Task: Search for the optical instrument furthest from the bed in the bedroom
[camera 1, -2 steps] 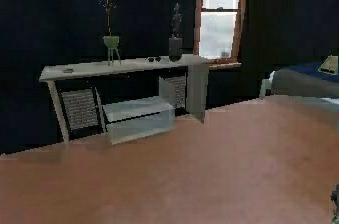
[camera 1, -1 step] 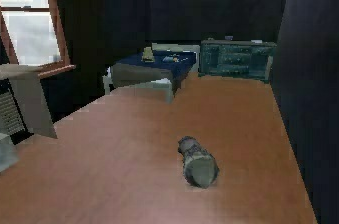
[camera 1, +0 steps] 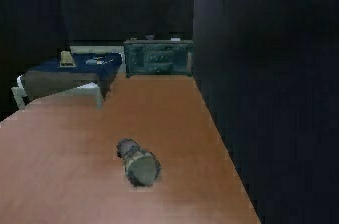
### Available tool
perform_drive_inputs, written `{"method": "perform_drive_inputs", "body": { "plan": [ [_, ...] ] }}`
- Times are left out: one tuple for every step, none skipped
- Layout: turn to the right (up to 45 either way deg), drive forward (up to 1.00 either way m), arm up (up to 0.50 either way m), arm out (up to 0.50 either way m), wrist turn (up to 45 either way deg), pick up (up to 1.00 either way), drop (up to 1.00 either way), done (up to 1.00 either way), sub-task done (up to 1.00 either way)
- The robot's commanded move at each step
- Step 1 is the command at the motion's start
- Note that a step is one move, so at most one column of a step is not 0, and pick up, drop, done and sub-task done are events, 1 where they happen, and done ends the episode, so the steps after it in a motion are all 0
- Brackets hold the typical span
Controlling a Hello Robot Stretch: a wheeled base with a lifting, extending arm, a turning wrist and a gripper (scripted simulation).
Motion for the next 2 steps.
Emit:
{"method": "perform_drive_inputs", "body": {
  "plan": [
    [0.0, 1.00, 0.00, 0.00, 0.0, 0.00, 0.00, 0.00, 0.00],
    [3.0, 0.00, 0.00, 0.00, 0.0, 0.00, 0.00, 0.00, 0.00]
  ]
}}
